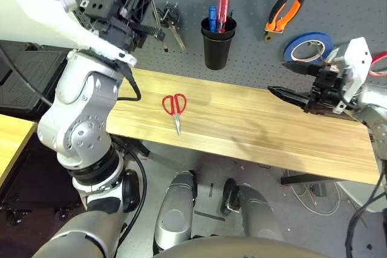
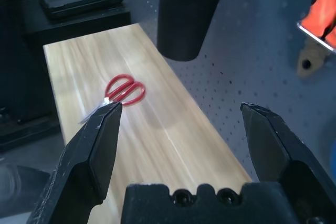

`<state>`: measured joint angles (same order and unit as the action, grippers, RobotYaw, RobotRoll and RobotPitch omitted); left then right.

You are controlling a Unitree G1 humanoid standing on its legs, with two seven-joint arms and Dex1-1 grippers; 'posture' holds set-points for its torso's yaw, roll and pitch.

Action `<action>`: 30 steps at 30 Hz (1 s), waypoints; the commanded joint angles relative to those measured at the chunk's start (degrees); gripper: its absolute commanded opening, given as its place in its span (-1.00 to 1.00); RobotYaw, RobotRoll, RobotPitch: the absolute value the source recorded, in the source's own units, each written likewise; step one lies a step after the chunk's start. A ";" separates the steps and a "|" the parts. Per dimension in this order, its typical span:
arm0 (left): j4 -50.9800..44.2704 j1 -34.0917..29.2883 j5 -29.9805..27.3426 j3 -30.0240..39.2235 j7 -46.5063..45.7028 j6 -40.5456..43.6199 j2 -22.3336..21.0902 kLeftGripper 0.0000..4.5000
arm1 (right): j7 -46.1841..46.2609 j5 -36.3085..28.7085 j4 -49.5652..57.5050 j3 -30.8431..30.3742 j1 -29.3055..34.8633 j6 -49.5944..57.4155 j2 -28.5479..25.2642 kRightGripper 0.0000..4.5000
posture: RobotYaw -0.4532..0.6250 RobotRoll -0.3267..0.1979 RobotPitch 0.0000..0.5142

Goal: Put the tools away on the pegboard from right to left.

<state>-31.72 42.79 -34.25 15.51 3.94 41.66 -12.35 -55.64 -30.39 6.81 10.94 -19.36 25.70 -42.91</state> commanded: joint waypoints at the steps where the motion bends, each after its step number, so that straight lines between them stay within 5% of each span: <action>1: 3.91 2.41 2.18 -2.12 -0.97 -3.29 0.96 -0.73 | -0.68 -1.64 1.02 2.76 0.58 2.24 -2.81 1.00 | 0.10 0.25 -0.52; 30: 50.18 14.62 18.52 -7.01 -0.12 -40.76 11.50 -0.73 | 6.41 0.02 0.91 3.49 -0.37 0.40 -1.95 1.00 | -0.04 0.25 -0.56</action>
<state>15.87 57.04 -17.16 8.44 3.71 3.28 -0.96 -49.70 -31.19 6.75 14.35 -19.68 26.62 -44.84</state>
